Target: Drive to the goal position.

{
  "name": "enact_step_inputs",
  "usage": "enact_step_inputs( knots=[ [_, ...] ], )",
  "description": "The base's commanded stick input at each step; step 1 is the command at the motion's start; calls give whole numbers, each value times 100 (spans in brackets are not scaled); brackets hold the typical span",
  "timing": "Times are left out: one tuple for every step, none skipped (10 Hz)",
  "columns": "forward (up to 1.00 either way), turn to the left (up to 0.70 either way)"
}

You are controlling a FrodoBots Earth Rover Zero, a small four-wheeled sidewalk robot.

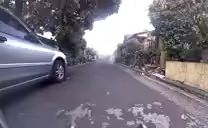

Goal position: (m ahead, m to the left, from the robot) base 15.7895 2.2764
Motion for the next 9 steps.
enact_step_inputs(
  knots=[
    [70, 0],
    [70, 0],
    [70, 0],
    [70, 0],
    [70, 0],
    [70, 0],
    [70, 0],
    [70, 0],
    [70, 0]
  ],
)
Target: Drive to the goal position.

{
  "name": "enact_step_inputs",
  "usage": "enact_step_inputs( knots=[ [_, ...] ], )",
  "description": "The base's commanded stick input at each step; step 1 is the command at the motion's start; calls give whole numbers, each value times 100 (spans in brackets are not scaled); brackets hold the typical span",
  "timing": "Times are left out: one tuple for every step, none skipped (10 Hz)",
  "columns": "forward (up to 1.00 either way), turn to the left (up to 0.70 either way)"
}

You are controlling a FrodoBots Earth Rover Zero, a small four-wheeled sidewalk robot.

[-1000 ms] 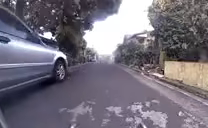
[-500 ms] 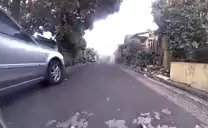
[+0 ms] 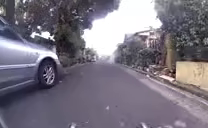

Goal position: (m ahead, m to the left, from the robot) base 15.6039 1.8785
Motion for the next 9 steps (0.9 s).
enact_step_inputs(
  knots=[
    [70, 0],
    [70, 0],
    [70, 0],
    [70, 0],
    [70, 0],
    [70, 1],
    [70, 5],
    [70, 10],
    [70, 10]
  ],
)
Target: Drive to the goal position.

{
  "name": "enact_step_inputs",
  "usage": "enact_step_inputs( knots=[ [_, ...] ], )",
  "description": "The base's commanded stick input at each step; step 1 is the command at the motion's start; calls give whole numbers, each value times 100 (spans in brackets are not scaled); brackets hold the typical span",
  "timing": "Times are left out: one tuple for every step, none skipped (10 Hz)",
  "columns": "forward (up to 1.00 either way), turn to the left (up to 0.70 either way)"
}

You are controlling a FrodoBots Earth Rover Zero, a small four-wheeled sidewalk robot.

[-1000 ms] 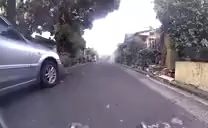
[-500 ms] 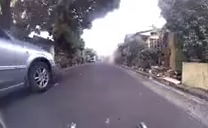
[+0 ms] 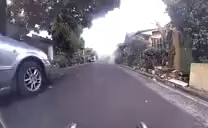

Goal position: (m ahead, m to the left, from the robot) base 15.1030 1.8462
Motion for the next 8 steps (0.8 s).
enact_step_inputs(
  knots=[
    [70, 0],
    [70, 0],
    [70, 0],
    [70, 0],
    [70, 0],
    [70, 0],
    [70, 0],
    [70, 0]
  ],
)
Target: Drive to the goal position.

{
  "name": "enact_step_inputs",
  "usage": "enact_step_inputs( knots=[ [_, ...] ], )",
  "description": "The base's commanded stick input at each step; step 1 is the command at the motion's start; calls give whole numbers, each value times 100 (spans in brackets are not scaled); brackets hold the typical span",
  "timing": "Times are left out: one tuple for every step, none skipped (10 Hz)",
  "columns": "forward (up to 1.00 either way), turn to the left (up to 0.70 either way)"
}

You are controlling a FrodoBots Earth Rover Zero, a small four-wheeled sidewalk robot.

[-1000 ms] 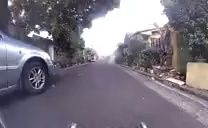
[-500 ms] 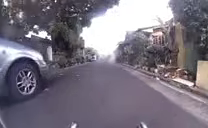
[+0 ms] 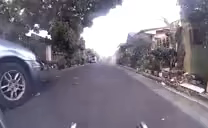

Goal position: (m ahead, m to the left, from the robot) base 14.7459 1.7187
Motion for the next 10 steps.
enact_step_inputs(
  knots=[
    [70, 0],
    [70, 0],
    [70, 0],
    [70, 0],
    [70, 2],
    [70, 8],
    [70, 10],
    [70, 10],
    [70, 10],
    [70, 10]
  ],
)
